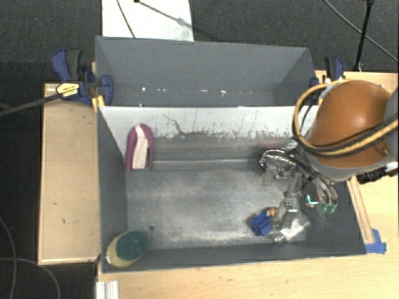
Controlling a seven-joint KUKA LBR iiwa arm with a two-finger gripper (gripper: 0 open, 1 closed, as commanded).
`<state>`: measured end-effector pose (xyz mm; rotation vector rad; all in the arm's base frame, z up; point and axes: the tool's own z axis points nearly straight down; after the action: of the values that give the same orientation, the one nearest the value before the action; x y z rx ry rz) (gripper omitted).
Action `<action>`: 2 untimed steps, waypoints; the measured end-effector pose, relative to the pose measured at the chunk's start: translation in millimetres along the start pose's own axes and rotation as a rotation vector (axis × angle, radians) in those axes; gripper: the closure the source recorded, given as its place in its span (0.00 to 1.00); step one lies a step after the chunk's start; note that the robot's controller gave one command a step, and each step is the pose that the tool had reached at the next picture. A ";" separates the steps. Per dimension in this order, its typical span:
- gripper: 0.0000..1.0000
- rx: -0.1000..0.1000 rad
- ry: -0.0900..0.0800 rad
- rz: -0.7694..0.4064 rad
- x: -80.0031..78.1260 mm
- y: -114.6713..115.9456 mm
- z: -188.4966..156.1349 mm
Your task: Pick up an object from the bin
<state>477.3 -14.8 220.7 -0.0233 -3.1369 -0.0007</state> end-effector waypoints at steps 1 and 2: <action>0.00 0.000 0.000 0.133 -3.1 -8.9 109.3; 0.00 0.000 -0.003 0.098 -8.4 -34.4 152.5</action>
Offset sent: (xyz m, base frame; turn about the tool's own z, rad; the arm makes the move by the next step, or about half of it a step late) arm 0.0037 -0.0092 -0.1061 0.1340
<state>484.5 -49.2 68.1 -0.1769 -3.1354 0.0001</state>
